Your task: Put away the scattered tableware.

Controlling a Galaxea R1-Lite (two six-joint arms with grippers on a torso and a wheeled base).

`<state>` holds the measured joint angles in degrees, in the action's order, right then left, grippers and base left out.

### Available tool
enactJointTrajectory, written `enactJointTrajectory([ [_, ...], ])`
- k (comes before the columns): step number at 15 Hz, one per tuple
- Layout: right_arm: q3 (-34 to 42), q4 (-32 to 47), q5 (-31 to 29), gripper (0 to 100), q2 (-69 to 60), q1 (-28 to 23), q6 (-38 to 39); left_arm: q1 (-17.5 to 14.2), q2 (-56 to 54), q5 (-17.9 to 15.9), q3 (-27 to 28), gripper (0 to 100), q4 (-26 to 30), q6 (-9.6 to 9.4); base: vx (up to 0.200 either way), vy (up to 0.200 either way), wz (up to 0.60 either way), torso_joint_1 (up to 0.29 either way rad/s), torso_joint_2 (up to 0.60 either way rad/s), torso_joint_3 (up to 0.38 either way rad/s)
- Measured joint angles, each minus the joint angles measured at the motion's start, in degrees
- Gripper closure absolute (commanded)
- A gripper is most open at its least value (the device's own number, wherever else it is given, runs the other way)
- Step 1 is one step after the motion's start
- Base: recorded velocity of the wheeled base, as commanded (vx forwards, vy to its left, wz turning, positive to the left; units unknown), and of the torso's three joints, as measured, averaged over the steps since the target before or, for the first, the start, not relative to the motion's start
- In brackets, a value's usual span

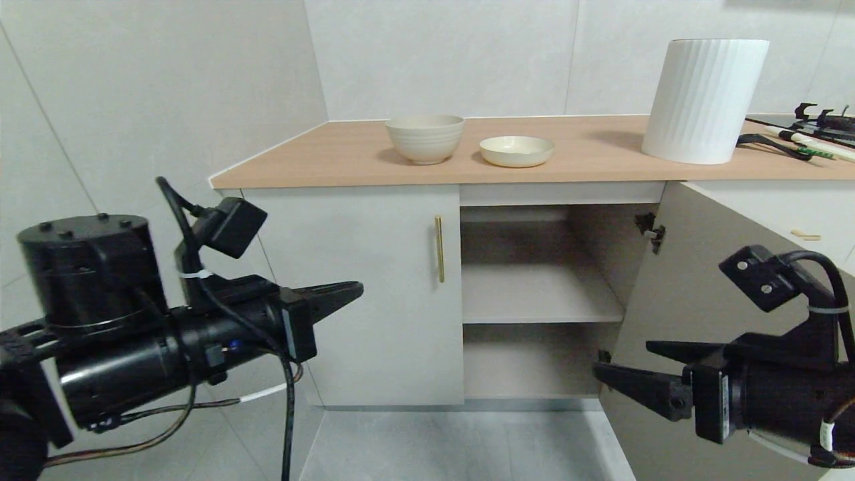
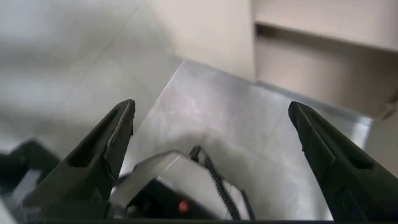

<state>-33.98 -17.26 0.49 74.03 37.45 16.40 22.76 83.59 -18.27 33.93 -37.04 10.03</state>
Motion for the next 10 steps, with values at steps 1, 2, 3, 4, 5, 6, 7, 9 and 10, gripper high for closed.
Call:
enactJointTrajectory([
  [1, -1.39, 0.76, 0.0, 0, 0.28, -0.88, -0.22, -0.74, -2.74, 0.05, -0.55, 0, 2.9, 0.3, 0.0, 0.0, 0.0, 0.0, 0.0, 0.0],
  [2, -2.96, 1.21, 0.0, 0, 0.9, -2.08, -1.01, -1.32, -5.64, 0.07, -0.61, 0, 6.11, 1.21, 0.0, 0.0, 0.0, 0.0, 0.0, 0.0],
  [3, -5.6, 1.37, 0.0, 0, 1.95, -3.44, -2.06, -1.66, -8.79, 0.05, -0.13, 0, 10.11, 2.36, 0.0, 0.0, 0.0, 0.0, 0.0, 0.0],
  [4, -8.24, 2.13, -0.02, 0, 3.33, -4.46, -2.68, -1.99, -12.12, -0.04, 0.69, 0, 15.18, 3.24, 0.0, 0.0, 0.0, 0.0, 0.0, 0.0],
  [5, -10.97, 2.97, -0.02, 0, 4.77, -5.12, -3.05, -2.61, -15.24, -0.26, 1.96, 0, 21.36, 3.9, 0.0, 0.0, 0.0, 0.0, 0.0, 0.0],
  [6, -12.98, 3.69, 0.0, 0, 6.06, -5.49, -3.27, -3.74, -17.82, -0.83, 3.34, 0, 24.97, 4.36, 0.0, 0.0, 0.0, 0.0, 0.0, 0.0],
  [7, -14.2, 4.27, -0.02, 0, 7.13, -5.73, -3.35, -4.72, -19.65, -1.67, 4.49, 0, 25.84, 4.52, 0.0, 0.0, 0.0, 0.0, 0.0, 0.0],
  [9, -15.3, 6.42, -0.49, 0, 8.51, -5.9, -3.35, -5.53, -21.22, -3.02, 5.4, 0, 26.01, 4.55, 0.0, 0.0, 0.0, 0.0, 0.0, 0.0],
  [10, -15.64, 9.63, -0.62, 0, 8.59, -5.95, -3.38, -5.68, -20.99, -3.32, 5.51, 0, 25.76, 4.5, 0.0, 0.0, 0.0, 0.0, 0.0, 0.0],
])
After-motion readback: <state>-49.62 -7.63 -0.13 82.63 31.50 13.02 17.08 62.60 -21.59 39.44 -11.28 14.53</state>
